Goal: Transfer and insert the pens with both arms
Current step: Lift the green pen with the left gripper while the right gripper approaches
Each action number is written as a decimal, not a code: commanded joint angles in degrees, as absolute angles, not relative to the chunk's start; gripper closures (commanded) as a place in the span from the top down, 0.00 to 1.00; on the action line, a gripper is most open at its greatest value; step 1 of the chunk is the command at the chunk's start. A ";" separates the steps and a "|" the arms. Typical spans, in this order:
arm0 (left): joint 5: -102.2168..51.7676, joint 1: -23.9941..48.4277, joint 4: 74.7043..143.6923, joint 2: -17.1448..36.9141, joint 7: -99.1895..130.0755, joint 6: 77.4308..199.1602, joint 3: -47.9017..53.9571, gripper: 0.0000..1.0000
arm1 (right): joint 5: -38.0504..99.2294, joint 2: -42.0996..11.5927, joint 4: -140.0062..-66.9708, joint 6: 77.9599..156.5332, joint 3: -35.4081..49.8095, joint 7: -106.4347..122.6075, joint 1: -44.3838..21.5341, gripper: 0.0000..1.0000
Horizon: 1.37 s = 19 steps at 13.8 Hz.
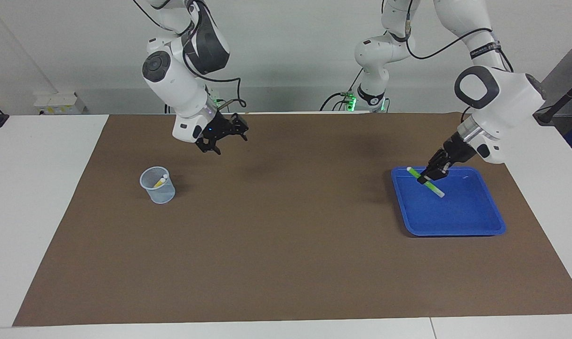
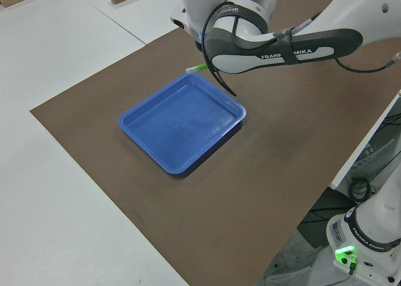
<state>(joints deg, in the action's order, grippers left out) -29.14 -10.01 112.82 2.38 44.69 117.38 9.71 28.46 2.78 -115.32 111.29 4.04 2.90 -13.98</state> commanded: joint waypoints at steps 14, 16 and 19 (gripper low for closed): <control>-38.76 2.02 122.52 -11.16 79.71 120.41 8.79 0.00 | 45.17 -2.36 -110.83 149.38 4.57 -41.48 -37.16 1.00; -38.76 2.29 123.05 -11.51 81.20 120.06 8.79 0.00 | 47.88 -4.47 -109.61 152.92 4.57 -41.57 -38.41 1.00; -39.55 3.51 123.40 -11.86 82.18 120.15 8.79 0.00 | 49.22 -8.25 -105.39 153.37 4.92 -41.05 -38.85 1.00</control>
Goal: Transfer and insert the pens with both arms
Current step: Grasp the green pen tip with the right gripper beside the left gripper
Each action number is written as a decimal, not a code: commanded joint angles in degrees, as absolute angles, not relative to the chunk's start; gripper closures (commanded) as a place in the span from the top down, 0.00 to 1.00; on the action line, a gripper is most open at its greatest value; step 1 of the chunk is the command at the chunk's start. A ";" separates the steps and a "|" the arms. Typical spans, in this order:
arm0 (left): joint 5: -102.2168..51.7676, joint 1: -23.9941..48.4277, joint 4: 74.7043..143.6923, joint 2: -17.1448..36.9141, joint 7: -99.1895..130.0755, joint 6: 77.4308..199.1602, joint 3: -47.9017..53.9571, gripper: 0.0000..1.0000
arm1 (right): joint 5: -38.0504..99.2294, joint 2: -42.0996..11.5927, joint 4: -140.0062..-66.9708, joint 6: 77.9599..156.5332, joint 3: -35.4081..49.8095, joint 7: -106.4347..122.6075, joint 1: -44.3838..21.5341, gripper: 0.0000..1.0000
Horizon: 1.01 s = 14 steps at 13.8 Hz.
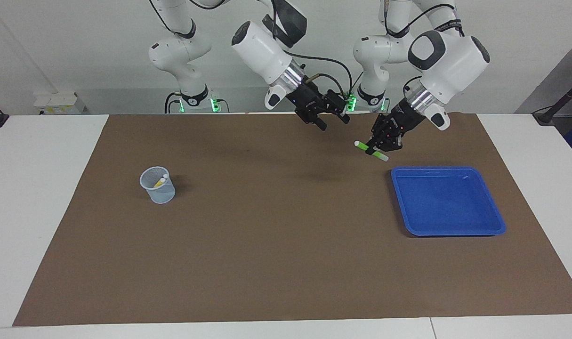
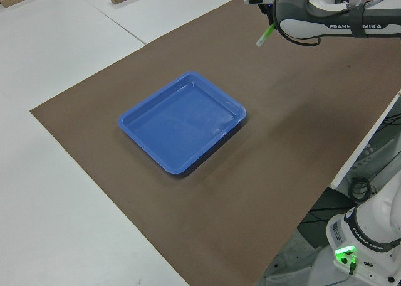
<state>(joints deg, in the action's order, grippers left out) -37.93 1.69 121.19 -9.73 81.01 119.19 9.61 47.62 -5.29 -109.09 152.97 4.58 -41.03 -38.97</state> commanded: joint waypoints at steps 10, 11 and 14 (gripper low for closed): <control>-41.84 4.66 124.10 -13.18 82.35 117.16 8.70 0.00 | 49.22 -13.36 -102.22 158.21 5.54 -40.52 -40.43 0.76; -41.84 4.66 124.10 -13.18 82.35 117.25 8.70 0.00 | 49.22 -13.36 -102.22 158.12 5.54 -40.52 -40.34 0.75; -41.84 4.66 124.01 -13.18 82.27 116.98 8.70 0.00 | 49.13 -13.27 -102.22 156.02 5.45 -40.43 -40.25 0.74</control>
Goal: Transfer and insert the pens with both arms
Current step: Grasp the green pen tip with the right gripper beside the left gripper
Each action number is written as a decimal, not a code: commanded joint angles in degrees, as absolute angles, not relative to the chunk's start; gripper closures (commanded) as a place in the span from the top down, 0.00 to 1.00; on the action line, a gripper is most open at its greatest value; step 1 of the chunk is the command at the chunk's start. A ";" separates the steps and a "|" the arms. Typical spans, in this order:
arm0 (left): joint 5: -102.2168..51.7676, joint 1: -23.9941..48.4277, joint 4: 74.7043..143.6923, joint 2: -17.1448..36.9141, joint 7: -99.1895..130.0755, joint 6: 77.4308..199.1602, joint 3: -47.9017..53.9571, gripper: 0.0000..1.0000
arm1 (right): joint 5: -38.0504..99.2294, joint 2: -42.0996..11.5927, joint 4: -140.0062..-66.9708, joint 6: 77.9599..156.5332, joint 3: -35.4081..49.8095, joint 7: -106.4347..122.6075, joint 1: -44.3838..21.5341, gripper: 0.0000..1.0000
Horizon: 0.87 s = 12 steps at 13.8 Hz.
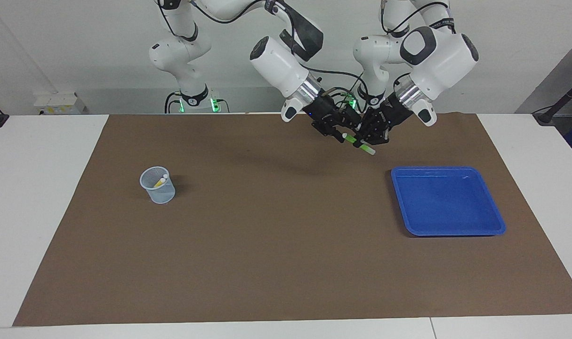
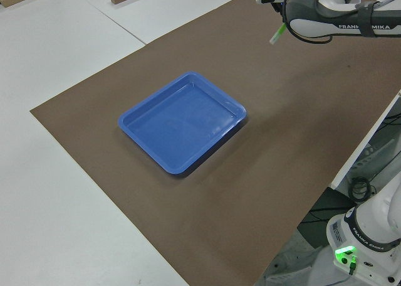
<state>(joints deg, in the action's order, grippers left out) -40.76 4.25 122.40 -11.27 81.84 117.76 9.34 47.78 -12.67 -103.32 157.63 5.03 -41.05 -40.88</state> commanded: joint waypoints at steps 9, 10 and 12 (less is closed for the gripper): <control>-41.84 4.40 124.01 -13.62 82.27 116.19 8.61 0.00 | 48.52 -10.81 -102.30 145.29 5.10 -40.52 -37.62 0.64; -41.84 4.39 124.01 -13.62 82.27 116.19 8.61 0.00 | 48.43 -10.81 -102.39 145.20 5.10 -40.52 -37.53 0.61; -41.84 4.39 124.01 -13.71 82.27 115.93 8.61 0.00 | 48.34 -10.81 -102.66 145.28 5.10 -40.43 -37.44 0.58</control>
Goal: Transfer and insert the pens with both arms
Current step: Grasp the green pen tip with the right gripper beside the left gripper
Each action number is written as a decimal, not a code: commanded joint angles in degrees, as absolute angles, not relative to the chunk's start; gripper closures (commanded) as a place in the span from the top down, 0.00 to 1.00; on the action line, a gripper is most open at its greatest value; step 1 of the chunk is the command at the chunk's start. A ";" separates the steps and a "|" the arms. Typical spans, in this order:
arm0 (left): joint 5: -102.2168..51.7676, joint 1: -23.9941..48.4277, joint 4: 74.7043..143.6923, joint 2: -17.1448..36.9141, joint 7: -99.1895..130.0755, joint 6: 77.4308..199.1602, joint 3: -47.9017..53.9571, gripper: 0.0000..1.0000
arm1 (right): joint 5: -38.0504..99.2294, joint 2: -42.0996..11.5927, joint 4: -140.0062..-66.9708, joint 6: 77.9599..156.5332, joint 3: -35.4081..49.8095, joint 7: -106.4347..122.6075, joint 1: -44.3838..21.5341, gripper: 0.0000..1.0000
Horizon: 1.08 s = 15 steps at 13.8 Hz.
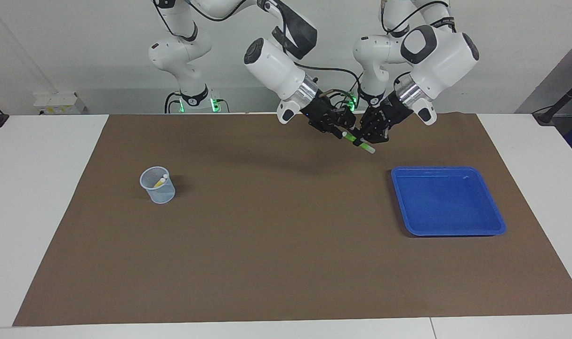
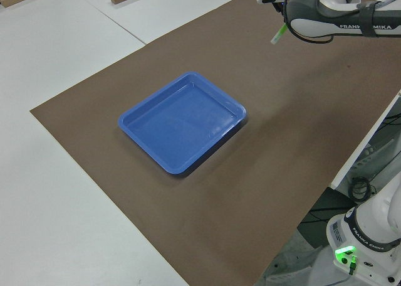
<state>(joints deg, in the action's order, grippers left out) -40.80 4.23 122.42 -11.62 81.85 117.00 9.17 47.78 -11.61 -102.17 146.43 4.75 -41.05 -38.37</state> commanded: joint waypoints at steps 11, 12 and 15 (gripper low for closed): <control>-41.84 4.39 124.01 -13.71 82.01 115.58 8.61 0.00 | 48.34 -10.46 -102.92 145.02 5.10 -40.17 -37.18 0.00; -41.75 4.39 124.01 -13.71 81.65 115.49 8.61 0.00 | 48.34 -10.46 -102.92 145.02 5.10 -40.17 -37.18 0.00; -41.75 4.48 124.01 -13.97 81.21 115.84 8.61 0.65 | 48.34 -10.46 -102.92 145.02 5.10 -40.17 -37.18 0.00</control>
<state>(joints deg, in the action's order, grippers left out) -41.07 4.23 122.51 -11.74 81.86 116.61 9.19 47.78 -11.53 -102.07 146.28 4.74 -41.05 -38.25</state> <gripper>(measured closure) 0.797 0.824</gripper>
